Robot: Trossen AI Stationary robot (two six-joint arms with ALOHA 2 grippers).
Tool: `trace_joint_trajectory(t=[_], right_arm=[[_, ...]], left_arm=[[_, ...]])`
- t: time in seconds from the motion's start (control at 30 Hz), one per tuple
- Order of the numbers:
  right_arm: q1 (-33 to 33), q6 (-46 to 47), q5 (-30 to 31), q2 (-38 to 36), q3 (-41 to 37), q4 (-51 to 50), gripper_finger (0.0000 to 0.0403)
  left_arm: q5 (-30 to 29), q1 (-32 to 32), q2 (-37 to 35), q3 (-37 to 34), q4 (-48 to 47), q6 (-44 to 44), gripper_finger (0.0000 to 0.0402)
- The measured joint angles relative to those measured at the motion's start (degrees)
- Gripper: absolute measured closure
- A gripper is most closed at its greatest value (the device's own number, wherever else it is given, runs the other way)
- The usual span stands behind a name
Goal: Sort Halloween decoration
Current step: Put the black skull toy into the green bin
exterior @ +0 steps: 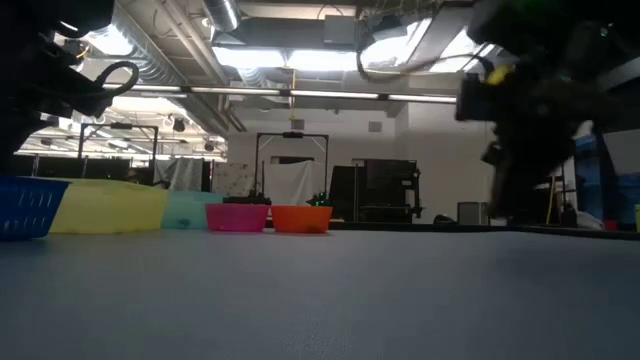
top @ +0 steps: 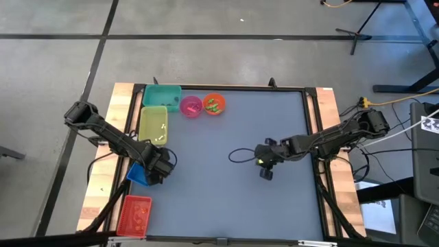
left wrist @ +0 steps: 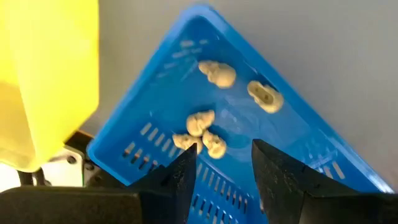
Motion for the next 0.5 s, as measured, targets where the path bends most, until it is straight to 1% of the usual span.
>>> trace_joint_trajectory(t=[0.1, 0.23, 0.37, 0.5], right_arm=[[0.00, -1.47, -1.78, -0.02, 0.11, 7.10, 0.0329], [0.02, -1.69, -3.24, -0.04, 0.11, 13.69, 0.0329], [0.02, -1.71, -4.01, -0.07, 0.11, 16.65, 0.0329], [0.02, -1.71, -4.03, -0.09, 0.13, 16.90, 0.0329]], left_arm=[[2.44, 0.00, 0.00, 0.00, -0.78, -0.01, 0.0264], [5.72, 0.00, 0.00, 0.00, -1.79, -0.03, 0.0264], [6.71, 0.00, 0.00, 0.02, -2.65, -0.26, 0.0264], [6.73, 0.00, 0.00, 0.20, -2.88, -0.23, 0.0264]])
